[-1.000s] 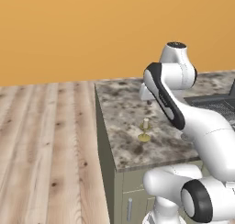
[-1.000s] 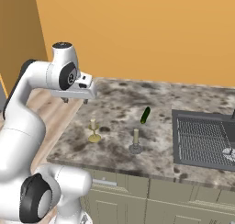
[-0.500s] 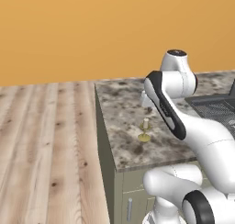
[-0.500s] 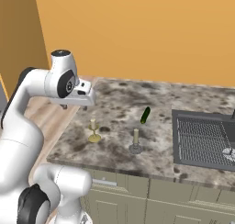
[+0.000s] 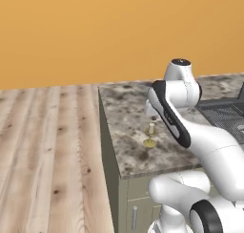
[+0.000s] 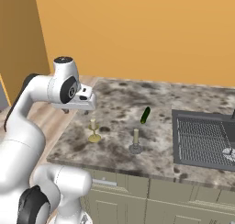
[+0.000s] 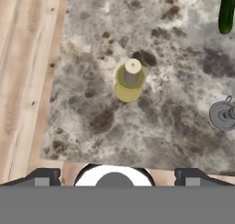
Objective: Pick the candle and candle from the dining table and place them in the open cabinet. Close the cabinet after placing the objects.
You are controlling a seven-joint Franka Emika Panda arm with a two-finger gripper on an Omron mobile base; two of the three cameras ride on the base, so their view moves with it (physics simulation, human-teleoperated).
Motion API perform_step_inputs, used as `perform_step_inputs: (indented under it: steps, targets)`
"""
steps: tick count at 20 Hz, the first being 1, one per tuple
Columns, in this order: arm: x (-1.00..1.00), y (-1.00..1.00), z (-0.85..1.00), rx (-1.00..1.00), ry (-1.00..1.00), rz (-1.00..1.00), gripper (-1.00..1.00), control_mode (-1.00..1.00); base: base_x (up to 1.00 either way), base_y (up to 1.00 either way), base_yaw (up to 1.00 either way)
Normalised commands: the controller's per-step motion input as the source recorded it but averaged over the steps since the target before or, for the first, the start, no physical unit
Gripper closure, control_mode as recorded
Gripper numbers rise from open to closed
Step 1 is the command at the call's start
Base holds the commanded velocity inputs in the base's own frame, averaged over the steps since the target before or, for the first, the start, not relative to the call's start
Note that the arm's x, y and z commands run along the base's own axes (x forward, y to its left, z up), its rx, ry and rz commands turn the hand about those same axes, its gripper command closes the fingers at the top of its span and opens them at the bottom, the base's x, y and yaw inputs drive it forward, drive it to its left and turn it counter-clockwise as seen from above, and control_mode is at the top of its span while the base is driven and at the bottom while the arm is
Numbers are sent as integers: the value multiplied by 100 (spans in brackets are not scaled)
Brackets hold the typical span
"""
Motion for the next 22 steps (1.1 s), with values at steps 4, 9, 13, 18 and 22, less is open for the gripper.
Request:
perform_step_inputs:
  steps: [4, 9, 13, 18, 22]
  targets:
    - [11, -1, -27, 0, 0, 0, -100, -100, 0, 0, 0]
    - [5, -12, -28, 0, -1, 0, -100, -100, 0, 0, 0]
    - [15, -13, -27, 0, 0, 0, -100, -100, 0, 0, 0]
    - [17, -3, -25, 0, 0, 0, -100, -100, 0, 0, 0]
    - [29, -1, -28, 0, 0, 1, -100, -100, 0, 0, 0]
